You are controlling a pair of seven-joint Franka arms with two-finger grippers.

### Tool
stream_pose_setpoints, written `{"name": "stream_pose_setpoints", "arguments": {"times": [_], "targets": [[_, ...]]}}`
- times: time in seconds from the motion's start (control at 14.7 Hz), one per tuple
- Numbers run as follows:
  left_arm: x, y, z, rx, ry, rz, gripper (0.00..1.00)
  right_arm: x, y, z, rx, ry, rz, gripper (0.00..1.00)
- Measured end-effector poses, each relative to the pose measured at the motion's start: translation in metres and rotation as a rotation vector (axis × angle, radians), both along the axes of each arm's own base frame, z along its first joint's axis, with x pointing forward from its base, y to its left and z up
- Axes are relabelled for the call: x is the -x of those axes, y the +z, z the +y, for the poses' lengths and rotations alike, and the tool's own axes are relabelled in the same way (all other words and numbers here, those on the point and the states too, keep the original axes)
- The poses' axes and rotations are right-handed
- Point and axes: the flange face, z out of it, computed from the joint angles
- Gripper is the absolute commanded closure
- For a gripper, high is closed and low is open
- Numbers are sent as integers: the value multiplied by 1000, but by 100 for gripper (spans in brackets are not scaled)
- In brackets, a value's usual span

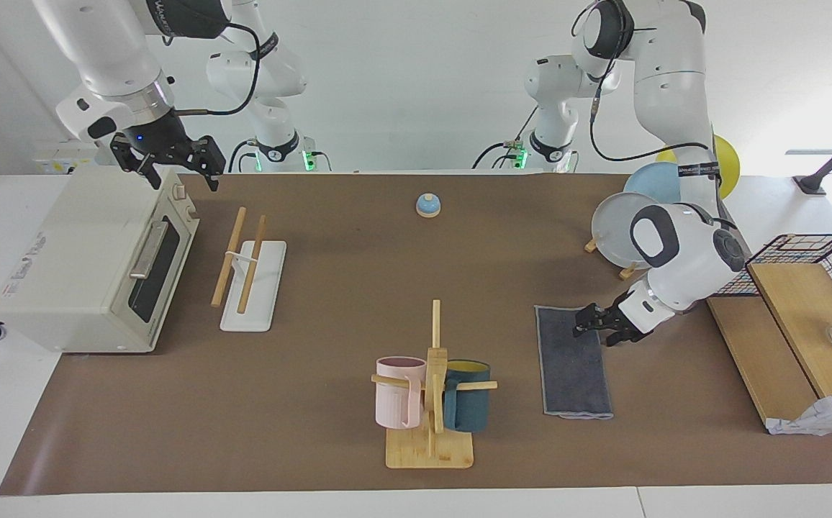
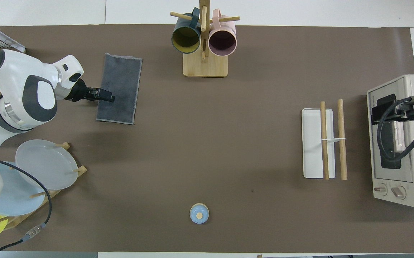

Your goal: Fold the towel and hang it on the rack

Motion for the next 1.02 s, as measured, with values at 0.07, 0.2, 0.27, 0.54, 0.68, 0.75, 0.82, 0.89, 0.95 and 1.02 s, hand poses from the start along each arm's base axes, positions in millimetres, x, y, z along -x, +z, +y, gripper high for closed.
{"name": "stream_pose_setpoints", "arguments": {"times": [0.07, 0.2, 0.27, 0.54, 0.68, 0.75, 0.82, 0.89, 0.95, 1.02], "targets": [[-1, 1, -1, 1, 0, -4, 33, 0, 0, 0, 0, 0, 0, 0], [-1, 1, -4, 1, 0, -14, 44, 0, 0, 0, 0, 0, 0, 0], [-2, 2, -4, 1, 0, -17, 47, 0, 0, 0, 0, 0, 0, 0], [-2, 2, -4, 0, 1, -19, 61, 0, 0, 0, 0, 1, 0, 0], [-2, 2, -4, -1, 3, -24, 61, 0, 0, 0, 0, 1, 0, 0], [-2, 1, -3, -3, 5, -28, 61, 0, 0, 1, 0, 1, 0, 0], [-2, 1, -3, -3, 6, -31, 67, 0, 0, 1, 0, 1, 0, 0], [-1, 1, -3, -5, 7, -34, 76, 0, 0, 1, 0, 2, 0, 0], [-1, -1, -5, -7, 7, -40, 87, 0, 0, 1, 0, 1, 0, 0], [0, -2, -8, -9, 6, -48, 99, 0, 0, 1, 0, 1, 0, 0]]}}
